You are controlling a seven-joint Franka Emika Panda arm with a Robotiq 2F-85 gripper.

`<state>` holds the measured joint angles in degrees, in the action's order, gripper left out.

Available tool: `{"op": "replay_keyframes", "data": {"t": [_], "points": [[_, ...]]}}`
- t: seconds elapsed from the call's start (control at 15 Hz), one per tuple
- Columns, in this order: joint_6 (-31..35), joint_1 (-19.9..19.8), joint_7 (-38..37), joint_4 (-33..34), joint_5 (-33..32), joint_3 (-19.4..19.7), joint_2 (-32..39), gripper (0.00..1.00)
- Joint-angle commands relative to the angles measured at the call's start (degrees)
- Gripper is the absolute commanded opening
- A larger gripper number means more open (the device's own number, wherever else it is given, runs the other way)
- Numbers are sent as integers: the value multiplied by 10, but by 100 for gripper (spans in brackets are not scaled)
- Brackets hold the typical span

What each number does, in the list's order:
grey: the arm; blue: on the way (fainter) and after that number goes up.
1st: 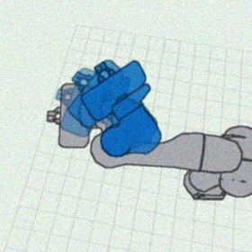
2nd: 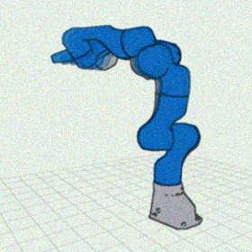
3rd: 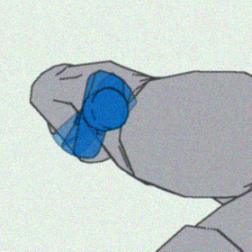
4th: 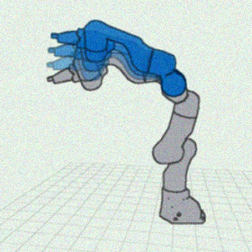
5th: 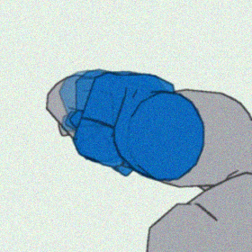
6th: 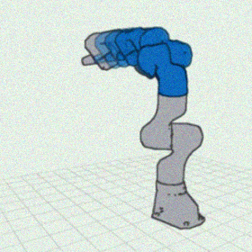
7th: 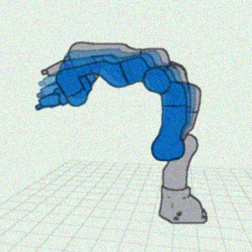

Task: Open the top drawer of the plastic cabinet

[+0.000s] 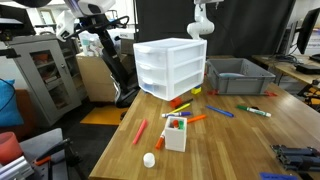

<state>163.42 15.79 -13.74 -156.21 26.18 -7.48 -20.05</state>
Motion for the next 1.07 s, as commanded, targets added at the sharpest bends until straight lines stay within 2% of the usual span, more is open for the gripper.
{"op": "replay_keyframes", "data": {"t": [0.0,0.13,0.27,0.33,0.47,0.73,0.8,1.0], "points": [[100,56,-2,25,117,27,73,100],[145,98,12,42,205,49,101,100],[145,153,35,71,305,78,98,100],[144,108,10,45,235,46,95,100],[144,141,20,68,280,64,96,100],[144,145,20,69,285,72,97,100],[163,143,9,71,286,69,109,100],[288,182,12,100,358,75,136,100]]}}
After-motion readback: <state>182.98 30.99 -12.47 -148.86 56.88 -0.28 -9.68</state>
